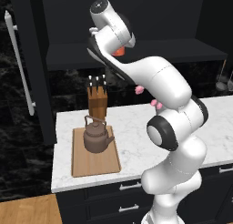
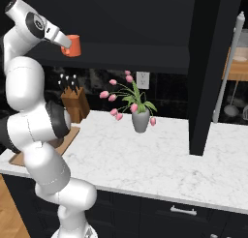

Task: Pick the kettle from the counter and place it on the tray. Then pick the mug from the cabinet and place it on the tray. Then close the cabinet doors.

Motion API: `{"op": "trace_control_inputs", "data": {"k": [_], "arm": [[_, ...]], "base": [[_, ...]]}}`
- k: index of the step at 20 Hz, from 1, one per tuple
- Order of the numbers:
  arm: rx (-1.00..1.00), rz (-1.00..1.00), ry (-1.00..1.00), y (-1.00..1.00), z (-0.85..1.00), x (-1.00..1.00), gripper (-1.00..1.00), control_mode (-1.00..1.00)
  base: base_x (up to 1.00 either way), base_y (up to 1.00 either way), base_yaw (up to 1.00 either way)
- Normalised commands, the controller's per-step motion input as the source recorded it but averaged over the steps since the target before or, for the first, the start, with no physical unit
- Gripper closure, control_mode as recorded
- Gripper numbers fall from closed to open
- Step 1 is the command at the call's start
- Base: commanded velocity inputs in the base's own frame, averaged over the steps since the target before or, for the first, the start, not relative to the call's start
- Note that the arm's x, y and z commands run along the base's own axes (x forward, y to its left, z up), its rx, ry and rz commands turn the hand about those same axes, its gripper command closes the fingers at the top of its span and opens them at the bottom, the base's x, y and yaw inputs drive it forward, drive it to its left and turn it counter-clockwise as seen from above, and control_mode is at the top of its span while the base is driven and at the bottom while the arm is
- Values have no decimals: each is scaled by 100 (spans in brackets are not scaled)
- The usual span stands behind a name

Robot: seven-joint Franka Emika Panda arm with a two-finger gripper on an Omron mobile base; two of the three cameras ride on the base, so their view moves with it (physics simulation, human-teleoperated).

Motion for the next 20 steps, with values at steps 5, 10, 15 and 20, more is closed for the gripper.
{"op": "trace_control_inputs", "data": {"k": [5, 10, 15, 20], "arm": [[-3, 0, -4, 0, -16, -1, 100, -100], [-3, 0, -11, 0, -26, -33, 100, -100], [-1, 0, -9, -2, -12, -71, 100, -100], [5, 10, -10, -11, 2, -100, 100, -100]], "base": [[0, 0, 0], [0, 0, 0], [0, 0, 0], [0, 0, 0]]}}
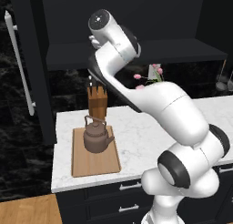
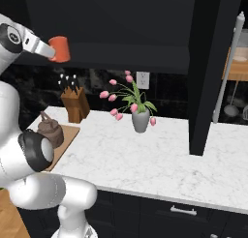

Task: Pick the kettle from the counter and place it on the tray. Then pick the mug from the cabinet and place it on the tray. Then close the cabinet doors.

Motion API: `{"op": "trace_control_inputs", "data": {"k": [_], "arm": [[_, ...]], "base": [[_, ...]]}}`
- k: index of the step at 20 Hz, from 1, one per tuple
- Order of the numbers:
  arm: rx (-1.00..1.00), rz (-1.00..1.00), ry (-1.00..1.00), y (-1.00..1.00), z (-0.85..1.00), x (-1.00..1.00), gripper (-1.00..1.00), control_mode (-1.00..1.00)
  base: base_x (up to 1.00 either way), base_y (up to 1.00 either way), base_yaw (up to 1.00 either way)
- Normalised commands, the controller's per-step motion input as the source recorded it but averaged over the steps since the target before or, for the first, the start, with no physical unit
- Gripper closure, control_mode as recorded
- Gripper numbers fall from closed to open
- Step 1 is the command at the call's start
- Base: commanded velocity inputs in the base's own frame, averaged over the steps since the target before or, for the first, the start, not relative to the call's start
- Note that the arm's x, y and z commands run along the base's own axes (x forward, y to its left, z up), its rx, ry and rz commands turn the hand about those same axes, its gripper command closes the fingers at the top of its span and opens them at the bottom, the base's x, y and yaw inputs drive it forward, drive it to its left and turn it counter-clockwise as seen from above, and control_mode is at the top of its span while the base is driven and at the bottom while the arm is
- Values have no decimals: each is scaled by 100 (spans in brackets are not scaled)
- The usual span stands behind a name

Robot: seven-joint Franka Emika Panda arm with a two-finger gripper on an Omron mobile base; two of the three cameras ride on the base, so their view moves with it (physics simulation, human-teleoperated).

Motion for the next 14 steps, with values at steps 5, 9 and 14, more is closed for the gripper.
{"op": "trace_control_inputs", "data": {"k": [5, 9, 14], "arm": [[0, 43, 3, 0, 0, -98, 100, -100], [-1, 66, 13, 16, 0, -86, 100, -100], [-5, 72, 13, 28, -6, -65, 100, -100]], "base": [[0, 0, 0], [0, 0, 0], [0, 0, 0]]}}
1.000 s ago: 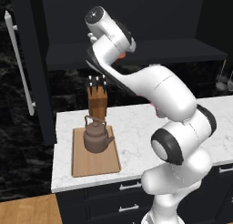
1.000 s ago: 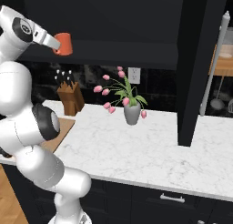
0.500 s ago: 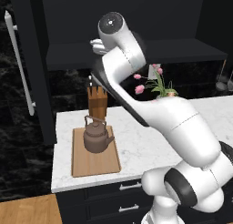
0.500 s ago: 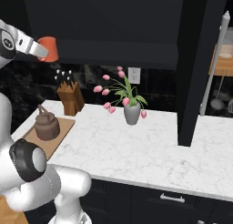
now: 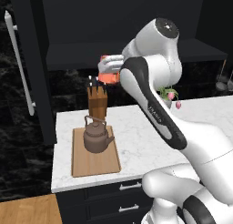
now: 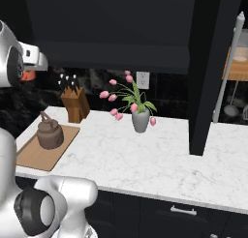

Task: Pick the kettle from the counter and place it on the tray. Then pick the mug from the cabinet and place it on the tray. Then close the cabinet doors.

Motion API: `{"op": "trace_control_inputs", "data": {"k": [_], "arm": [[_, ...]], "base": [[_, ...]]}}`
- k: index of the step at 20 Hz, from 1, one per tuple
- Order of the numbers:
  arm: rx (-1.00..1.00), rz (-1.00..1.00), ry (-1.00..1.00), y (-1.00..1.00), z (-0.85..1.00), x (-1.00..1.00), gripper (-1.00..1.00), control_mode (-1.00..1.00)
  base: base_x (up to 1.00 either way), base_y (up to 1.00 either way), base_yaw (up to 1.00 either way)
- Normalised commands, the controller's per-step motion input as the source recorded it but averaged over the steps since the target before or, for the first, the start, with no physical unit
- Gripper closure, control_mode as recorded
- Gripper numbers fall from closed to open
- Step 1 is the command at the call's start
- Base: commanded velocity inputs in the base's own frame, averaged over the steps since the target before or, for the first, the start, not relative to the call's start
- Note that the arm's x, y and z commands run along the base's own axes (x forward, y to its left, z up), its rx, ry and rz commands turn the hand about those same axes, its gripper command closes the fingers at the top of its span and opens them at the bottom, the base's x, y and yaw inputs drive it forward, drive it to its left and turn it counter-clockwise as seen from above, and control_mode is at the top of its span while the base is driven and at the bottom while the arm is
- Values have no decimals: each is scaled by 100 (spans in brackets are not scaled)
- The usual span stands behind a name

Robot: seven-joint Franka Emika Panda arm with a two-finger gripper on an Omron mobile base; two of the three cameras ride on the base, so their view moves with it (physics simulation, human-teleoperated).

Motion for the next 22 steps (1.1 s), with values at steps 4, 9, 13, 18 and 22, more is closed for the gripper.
{"op": "trace_control_inputs", "data": {"k": [4, 9, 13, 18, 22], "arm": [[-6, 74, 12, 6, -35, -34, 100, -100], [-6, 48, 3, 7, -29, -9, 100, -100], [-10, 0, 0, 0, -18, 0, 100, -100], [-4, 0, -4, 14, -68, -3, 100, -100], [0, 0, 0, 10, -89, 0, 100, -100]], "base": [[0, 0, 0], [0, 0, 0], [0, 0, 0], [0, 0, 0], [0, 0, 0]]}}
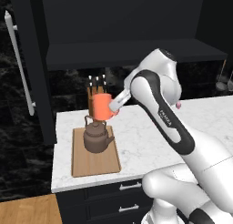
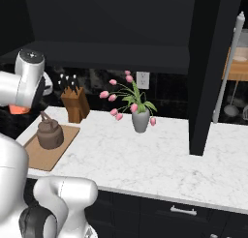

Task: Pick the kettle from the counter and place it on the tray. Then pick the mug from the cabinet and place it on the tray. Then close the cabinet doors.

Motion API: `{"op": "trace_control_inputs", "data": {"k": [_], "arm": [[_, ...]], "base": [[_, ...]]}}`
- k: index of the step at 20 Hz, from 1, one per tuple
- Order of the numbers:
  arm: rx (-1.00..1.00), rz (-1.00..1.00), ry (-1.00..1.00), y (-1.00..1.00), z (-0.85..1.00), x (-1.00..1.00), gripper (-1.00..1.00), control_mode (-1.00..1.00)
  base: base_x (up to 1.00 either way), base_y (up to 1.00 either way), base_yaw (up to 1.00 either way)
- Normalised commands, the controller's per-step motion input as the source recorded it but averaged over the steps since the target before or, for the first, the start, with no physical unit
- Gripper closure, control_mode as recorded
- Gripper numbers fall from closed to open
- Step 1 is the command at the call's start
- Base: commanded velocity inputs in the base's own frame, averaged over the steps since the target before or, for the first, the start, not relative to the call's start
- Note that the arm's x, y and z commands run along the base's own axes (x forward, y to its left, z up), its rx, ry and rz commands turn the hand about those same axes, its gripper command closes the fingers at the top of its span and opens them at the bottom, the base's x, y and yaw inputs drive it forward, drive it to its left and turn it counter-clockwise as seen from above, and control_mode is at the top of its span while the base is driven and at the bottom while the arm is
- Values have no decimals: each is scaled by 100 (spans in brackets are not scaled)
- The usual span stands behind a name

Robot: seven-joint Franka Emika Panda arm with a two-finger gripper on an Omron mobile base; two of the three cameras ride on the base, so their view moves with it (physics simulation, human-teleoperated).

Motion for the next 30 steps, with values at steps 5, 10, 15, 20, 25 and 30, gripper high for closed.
{"op": "trace_control_inputs", "data": {"k": [5, 10, 15, 20, 25, 30], "arm": [[0, 0, 0, 11, -99, 0, 100, -100], [3, 0, 2, 9, -100, 0, 100, -100], [4, 0, 0, 8, -90, 10, 100, -100], [1, 0, 0, 12, -65, 13, 100, -100], [0, 0, 0, 12, -53, 9, 100, -100], [0, 0, -1, 18, -28, 16, 100, -100]], "base": [[0, 0, 0], [0, 0, 0], [0, 0, 0], [0, 0, 0], [0, 0, 0], [0, 0, 0]]}}
